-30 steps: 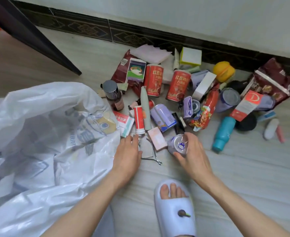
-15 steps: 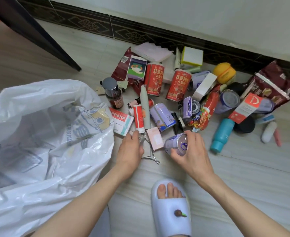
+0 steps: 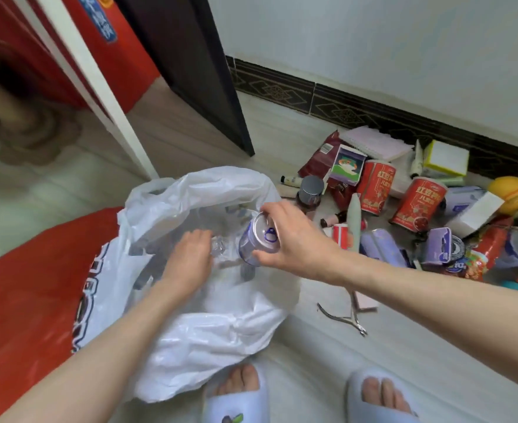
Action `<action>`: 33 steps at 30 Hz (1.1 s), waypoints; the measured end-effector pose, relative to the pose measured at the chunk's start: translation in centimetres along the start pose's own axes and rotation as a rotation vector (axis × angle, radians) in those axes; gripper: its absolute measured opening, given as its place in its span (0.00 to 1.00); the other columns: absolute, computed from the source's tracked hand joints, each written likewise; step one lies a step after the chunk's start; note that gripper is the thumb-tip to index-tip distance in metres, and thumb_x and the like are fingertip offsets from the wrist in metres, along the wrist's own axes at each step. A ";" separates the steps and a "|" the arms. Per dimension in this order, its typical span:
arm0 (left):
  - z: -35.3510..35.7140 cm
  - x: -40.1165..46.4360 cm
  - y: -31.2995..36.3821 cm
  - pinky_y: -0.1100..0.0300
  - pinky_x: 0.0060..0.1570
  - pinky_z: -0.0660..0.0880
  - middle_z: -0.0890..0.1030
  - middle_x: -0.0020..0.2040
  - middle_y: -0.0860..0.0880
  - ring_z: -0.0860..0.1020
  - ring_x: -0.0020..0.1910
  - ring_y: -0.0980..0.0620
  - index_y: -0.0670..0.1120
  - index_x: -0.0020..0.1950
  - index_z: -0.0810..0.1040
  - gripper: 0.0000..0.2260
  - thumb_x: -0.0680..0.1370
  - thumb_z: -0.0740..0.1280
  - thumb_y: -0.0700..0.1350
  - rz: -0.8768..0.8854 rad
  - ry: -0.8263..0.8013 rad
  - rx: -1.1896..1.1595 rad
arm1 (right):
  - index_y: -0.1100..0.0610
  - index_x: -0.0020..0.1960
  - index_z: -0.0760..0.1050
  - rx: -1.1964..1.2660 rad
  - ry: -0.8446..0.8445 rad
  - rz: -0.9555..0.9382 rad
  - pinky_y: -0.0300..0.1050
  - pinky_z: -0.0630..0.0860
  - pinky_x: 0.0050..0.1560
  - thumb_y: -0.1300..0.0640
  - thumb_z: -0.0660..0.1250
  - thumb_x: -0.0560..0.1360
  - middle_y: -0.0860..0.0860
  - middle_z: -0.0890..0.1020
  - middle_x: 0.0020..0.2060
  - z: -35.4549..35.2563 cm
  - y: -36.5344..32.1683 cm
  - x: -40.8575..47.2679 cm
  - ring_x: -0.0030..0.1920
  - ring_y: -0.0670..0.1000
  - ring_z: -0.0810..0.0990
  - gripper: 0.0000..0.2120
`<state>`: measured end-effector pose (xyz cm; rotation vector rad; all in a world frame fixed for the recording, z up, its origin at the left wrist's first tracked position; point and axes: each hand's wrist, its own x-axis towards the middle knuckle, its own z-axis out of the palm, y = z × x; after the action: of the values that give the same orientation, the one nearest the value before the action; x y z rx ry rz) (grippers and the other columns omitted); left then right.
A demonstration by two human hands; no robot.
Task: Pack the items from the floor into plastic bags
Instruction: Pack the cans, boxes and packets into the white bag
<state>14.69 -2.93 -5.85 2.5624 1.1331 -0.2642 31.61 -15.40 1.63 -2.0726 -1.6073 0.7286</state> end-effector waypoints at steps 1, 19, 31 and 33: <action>1.1 0.2 -1.1 0.50 0.55 0.68 0.74 0.56 0.40 0.70 0.56 0.40 0.41 0.63 0.70 0.17 0.73 0.61 0.35 -0.028 -0.025 0.015 | 0.59 0.65 0.64 -0.030 -0.047 -0.033 0.46 0.67 0.60 0.49 0.70 0.69 0.55 0.70 0.58 1.4 -0.4 1.5 0.60 0.56 0.68 0.30; 5.9 -2.0 -1.7 0.50 0.71 0.56 0.60 0.73 0.39 0.57 0.73 0.42 0.39 0.73 0.56 0.28 0.76 0.62 0.44 0.000 -0.093 -0.042 | 0.58 0.72 0.57 -0.135 -0.227 -0.022 0.48 0.64 0.66 0.50 0.67 0.73 0.56 0.66 0.68 7.5 0.7 4.0 0.67 0.56 0.65 0.33; -2.3 1.0 8.2 0.54 0.37 0.75 0.80 0.41 0.44 0.79 0.38 0.42 0.42 0.45 0.79 0.14 0.72 0.55 0.47 0.307 0.331 0.022 | 0.59 0.65 0.68 -0.335 -0.022 0.326 0.51 0.70 0.56 0.58 0.61 0.75 0.56 0.73 0.60 0.0 12.8 -3.6 0.59 0.59 0.71 0.18; -2.3 3.1 10.3 0.51 0.49 0.76 0.78 0.56 0.41 0.77 0.53 0.41 0.41 0.60 0.74 0.16 0.74 0.60 0.44 0.435 0.283 -0.057 | 0.58 0.68 0.65 -0.414 -0.071 0.322 0.51 0.70 0.57 0.56 0.61 0.75 0.56 0.71 0.63 -0.1 13.9 -2.6 0.61 0.59 0.69 0.21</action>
<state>24.53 -6.51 -2.38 2.7677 0.6222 0.2364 41.59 -21.36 -6.36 -2.6746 -1.5827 0.6143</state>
